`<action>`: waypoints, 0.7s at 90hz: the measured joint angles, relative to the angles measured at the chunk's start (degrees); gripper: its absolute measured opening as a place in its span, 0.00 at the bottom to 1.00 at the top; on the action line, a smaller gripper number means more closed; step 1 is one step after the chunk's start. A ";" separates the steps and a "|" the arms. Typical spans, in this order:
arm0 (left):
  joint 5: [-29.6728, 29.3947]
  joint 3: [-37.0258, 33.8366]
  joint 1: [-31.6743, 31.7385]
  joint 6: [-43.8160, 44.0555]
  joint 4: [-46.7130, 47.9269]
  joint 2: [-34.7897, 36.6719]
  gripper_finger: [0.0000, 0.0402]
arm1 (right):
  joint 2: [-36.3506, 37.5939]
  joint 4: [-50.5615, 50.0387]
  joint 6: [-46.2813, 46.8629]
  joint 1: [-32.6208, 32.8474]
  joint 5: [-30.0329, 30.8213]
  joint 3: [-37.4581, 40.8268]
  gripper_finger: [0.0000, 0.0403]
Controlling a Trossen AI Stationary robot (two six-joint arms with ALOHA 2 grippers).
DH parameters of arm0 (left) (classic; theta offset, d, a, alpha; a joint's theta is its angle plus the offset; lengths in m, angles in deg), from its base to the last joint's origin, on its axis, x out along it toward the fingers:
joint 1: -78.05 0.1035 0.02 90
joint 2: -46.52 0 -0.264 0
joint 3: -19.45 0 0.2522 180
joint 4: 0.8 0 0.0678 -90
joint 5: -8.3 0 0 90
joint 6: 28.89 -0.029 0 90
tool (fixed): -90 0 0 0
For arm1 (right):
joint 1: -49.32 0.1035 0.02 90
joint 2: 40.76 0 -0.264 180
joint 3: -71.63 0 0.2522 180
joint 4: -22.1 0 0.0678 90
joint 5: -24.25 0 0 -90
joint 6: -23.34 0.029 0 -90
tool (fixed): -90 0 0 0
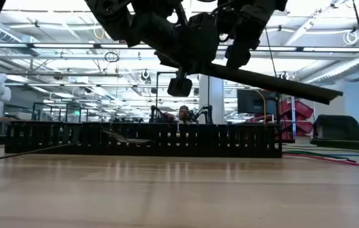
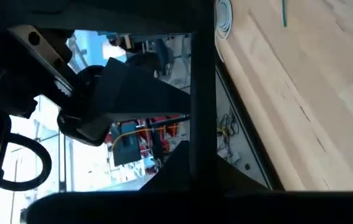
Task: Ziptie cables
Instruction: Close the black cable duct
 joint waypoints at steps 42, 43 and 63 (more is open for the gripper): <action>-1.23 0.28 -0.14 -1.32 -5.30 0.20 0.01 | -0.33 -1.48 1.72 -0.94 7.93 0.11 0.77; -1.23 0.28 -0.13 -1.33 -5.28 0.20 0.01 | -0.33 -1.49 1.71 -0.94 7.93 0.11 0.77; -1.23 0.28 -0.12 -1.10 -5.15 0.20 0.01 | -0.33 -1.78 1.23 -0.96 6.28 0.11 0.58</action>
